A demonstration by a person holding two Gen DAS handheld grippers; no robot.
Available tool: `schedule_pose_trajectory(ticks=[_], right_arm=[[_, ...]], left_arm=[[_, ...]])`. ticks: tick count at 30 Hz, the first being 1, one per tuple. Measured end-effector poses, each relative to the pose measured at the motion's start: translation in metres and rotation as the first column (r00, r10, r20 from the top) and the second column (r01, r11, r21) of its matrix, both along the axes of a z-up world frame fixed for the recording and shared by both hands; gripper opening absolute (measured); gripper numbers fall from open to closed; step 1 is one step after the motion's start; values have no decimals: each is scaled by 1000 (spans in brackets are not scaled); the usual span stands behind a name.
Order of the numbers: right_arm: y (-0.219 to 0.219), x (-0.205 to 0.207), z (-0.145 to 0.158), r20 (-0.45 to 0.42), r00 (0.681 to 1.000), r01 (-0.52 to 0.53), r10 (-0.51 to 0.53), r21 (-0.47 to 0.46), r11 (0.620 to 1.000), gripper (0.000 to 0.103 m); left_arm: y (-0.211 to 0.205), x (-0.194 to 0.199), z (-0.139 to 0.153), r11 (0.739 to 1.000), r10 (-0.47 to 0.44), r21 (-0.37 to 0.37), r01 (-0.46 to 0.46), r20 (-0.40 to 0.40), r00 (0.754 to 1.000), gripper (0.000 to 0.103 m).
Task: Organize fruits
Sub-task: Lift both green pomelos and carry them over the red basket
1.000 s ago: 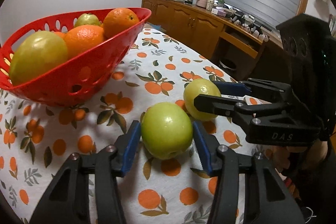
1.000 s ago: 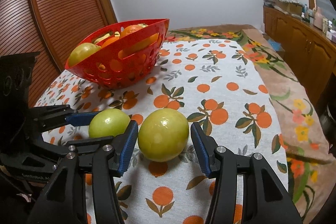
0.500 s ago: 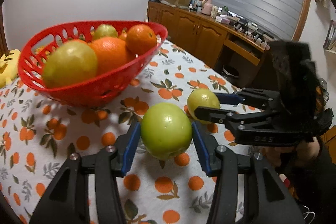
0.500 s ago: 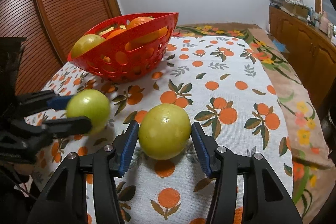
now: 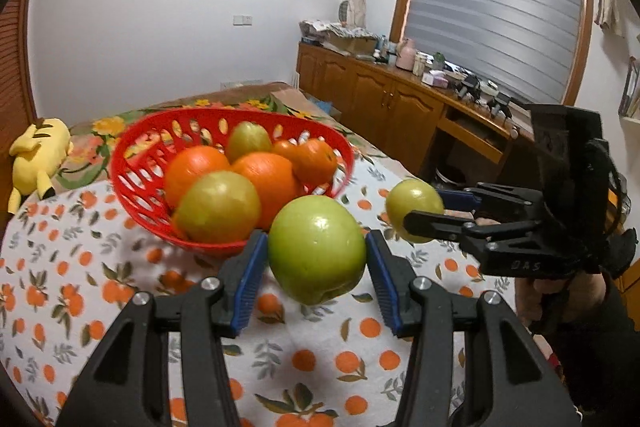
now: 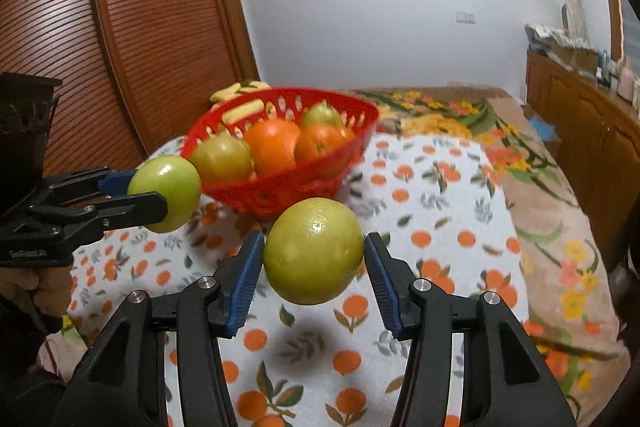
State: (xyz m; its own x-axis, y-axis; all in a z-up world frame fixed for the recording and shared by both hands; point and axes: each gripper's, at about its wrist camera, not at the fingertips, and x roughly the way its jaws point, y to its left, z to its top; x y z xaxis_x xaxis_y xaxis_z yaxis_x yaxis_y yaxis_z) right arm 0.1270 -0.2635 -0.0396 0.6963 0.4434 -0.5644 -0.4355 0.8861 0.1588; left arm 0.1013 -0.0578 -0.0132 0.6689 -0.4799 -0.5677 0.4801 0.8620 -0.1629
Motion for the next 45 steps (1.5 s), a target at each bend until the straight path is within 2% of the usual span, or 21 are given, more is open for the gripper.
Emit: schedule_pose_trajectory(ticks=[10,21,27,45], right_arm=[[12,8,30,57,998,-24,24,-4,1000,53],[25,30,43,61,997,-45,45,5,999,53],[35,57,46,47,997,-60,60,7,998,53],[104,155,37,-27,988,-152,150,-148,977,53]], left_arm=[[21,12,13,998,62,10,-63,38,997,49],[40,31,19,994,108,19,-109,53,993,49],[51,49,20,992,124,15,-125,56,991,49],[66,128,4,987,158,35,-159,19,987,49]])
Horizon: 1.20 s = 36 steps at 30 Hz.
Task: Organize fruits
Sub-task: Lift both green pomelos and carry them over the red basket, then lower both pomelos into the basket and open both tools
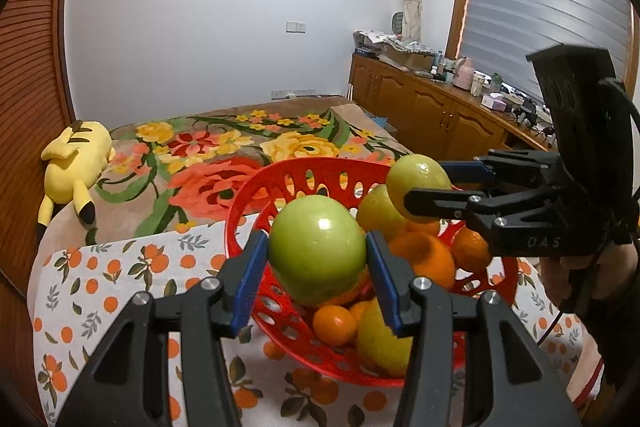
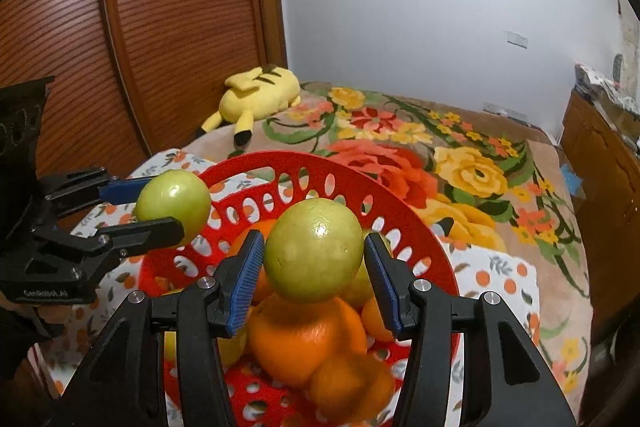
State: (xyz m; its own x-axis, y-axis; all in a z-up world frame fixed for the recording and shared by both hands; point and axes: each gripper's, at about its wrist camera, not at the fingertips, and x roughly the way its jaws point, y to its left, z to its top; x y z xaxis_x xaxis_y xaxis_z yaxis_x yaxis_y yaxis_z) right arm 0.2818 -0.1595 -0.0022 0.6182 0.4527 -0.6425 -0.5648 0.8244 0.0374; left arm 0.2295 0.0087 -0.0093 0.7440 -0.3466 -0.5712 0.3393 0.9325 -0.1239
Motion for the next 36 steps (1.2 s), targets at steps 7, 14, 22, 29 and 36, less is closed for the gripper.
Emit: schedule_pose_trajectory(ticks=[7,14,22,29,36], right_arm=[[12,16,-8,-31,1000,-2,0,-45,999,53],[9,12,-1,-15,1000,-2,2,-20,1000,56],[0,-2,3,-4,1000,3,-3,10,1000,56],[-2,-16,3,2,1000,1,-1,23,1000,57],[-8,-25,-2,-8,1000,11,-11,43,999,57]], left_arm=[[0,16,-10,1000,-3,4,3,-22,1000,49],[4,24,-17,1000,8,6,-8,-32,999,49],[9,28,-20,1000,23,14,-22,-35,999,50],[10,27,-21,999,40,16,-40,-38,998,50],[10,25,-22,999,51,8,-51,-61,997,51]])
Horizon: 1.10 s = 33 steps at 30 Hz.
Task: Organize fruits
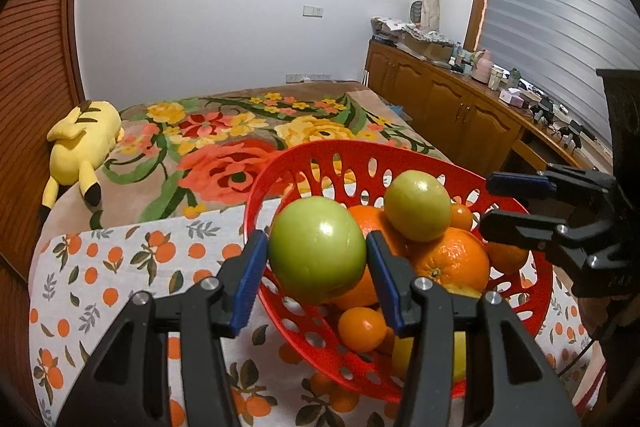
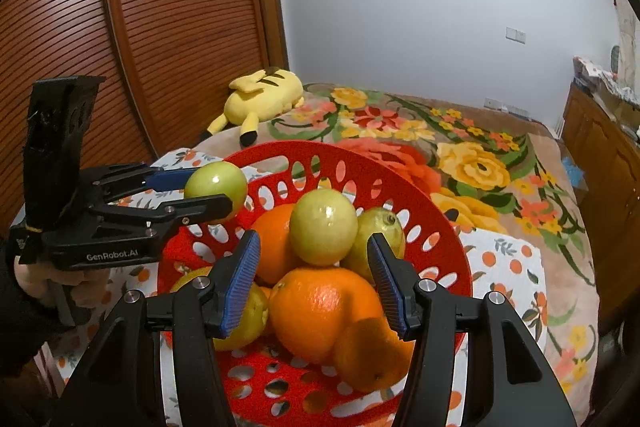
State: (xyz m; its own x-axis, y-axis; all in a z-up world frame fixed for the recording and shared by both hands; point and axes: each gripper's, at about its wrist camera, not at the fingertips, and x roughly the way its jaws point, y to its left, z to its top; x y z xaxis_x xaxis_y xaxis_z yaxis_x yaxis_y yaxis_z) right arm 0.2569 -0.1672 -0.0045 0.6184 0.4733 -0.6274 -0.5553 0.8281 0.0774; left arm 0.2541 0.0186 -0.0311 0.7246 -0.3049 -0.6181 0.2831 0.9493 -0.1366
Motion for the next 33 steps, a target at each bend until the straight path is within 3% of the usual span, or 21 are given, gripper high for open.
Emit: schedule_pose_trajectory(ticks=[12,33], right_arm=[[-8,-27,0,6,999,32,-32,30,999,57],[-31,-94,15,112,979,160,-172,111,981,62]], left_arm=[[-4,-29,14,1000,6,10,-6,40,999,55],[-21,-108,37,999,20,43,-24,109,994,60]])
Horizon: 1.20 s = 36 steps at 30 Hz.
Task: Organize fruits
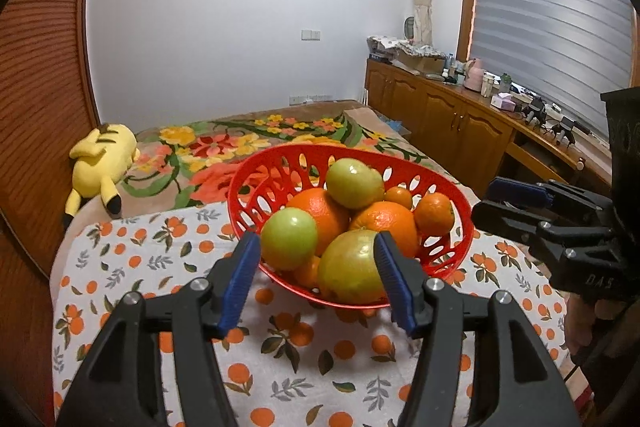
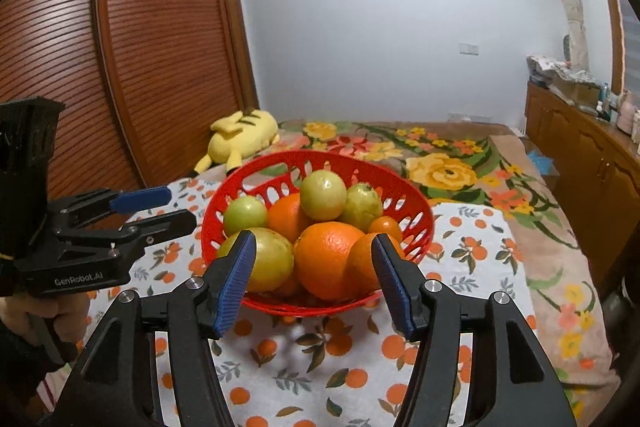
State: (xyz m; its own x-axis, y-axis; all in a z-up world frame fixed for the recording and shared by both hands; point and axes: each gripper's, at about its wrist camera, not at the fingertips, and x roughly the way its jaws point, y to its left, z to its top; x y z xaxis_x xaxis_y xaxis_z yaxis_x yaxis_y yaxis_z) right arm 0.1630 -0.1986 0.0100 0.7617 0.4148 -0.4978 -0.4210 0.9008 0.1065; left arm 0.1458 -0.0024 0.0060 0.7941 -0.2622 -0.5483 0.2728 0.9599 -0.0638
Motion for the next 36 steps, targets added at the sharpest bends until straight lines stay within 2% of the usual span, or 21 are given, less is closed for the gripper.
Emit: schedule_pose_trajectory(ticks=[10,15,26,28,30,33,36], right_arm=[[-2,-24,16,104,992,66,-65,-3,998,71],[-5,-29,14,117,990,79,-80,6,997,74],[-5,-38,8,152,983,107,-106,0,994,90],[-5,-40,7,165,980,112,-109,-9,994,94],[-4,-40,7,168,979,117,-114,-10,993,95],[-4,-41,5,166,978,124,-122,-1,992,103],[-6,-42,5,165,978,125,-125,9,992,103]], left_arm=[[3,-26,15,999,30,10,-31,114,993,70],[6,-34,16,999,50,9,-51,130,990,71],[12,-41,11,996,86,6,-87,122,989,76],[11,-42,10,995,100,15,-103,125,987,85],[12,-44,10,993,112,11,-115,138,984,90],[14,-46,11,992,124,8,-126,146,982,92],[16,-48,11,991,133,-1,-135,143,981,94]])
